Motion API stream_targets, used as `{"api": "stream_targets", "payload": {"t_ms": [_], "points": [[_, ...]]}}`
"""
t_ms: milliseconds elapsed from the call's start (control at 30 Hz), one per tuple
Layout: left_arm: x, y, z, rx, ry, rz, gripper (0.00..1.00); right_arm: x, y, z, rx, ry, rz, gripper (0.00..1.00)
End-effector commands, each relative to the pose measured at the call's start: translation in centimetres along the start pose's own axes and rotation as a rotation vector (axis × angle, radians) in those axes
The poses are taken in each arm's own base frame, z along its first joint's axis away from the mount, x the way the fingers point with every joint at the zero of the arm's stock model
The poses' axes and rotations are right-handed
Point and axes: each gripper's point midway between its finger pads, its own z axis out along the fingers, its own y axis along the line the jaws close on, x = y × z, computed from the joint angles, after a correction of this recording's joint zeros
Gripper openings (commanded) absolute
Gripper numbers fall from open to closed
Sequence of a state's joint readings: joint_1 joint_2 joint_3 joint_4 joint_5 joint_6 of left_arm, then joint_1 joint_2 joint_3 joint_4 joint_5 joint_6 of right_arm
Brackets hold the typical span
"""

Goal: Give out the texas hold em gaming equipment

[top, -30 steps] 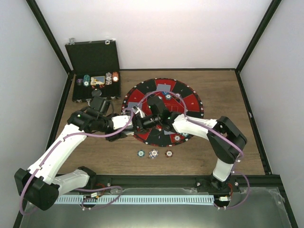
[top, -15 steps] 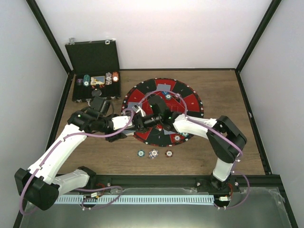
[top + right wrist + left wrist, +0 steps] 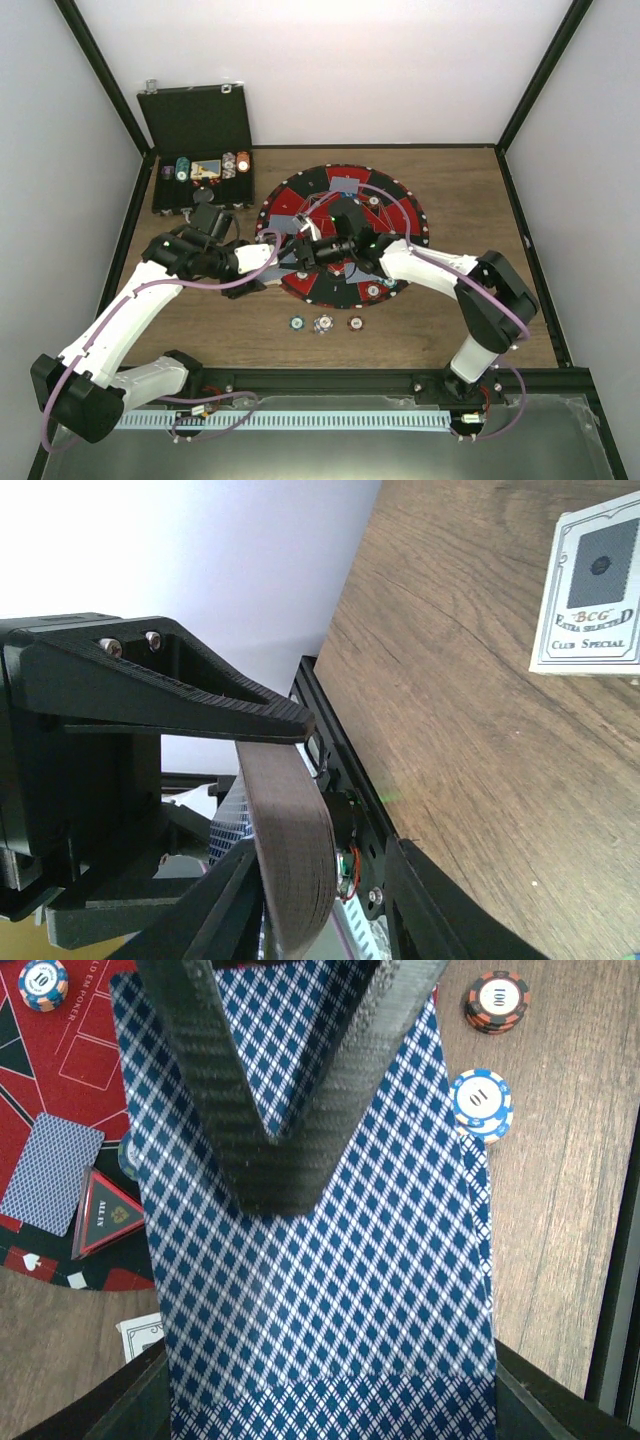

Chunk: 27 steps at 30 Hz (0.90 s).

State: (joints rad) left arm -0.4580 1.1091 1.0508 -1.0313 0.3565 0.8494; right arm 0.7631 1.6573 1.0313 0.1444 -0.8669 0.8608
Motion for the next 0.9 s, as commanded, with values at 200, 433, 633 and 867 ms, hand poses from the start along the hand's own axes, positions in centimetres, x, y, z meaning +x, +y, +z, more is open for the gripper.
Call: {"api": "stream_targets", "payload": {"t_ms": [200, 433, 633, 867], "points": [[-0.5, 0.3, -0.4, -0.032, -0.035, 0.033, 0.09, -0.7, -1.4, -2.2, 0.132, -0.057, 0.006, 0.17], [-0.3, 0.7, -0.1, -0.043, -0.021, 0.032, 0.09, -2.1, -1.2, -3.8, 0.154, -0.089, -0.01, 0.01], [-0.1, 0.7, -0.1, -0.043, -0.009, 0.029, 0.09, -5.2, -2.0, -6.9, 0.169, -0.166, -0.008, 0.01], [-0.8, 0.5, -0.5, -0.027, -0.035, 0.021, 0.09, -10.7, -7.4, -6.4, 0.25, -0.177, 0.022, 0.01]]}}
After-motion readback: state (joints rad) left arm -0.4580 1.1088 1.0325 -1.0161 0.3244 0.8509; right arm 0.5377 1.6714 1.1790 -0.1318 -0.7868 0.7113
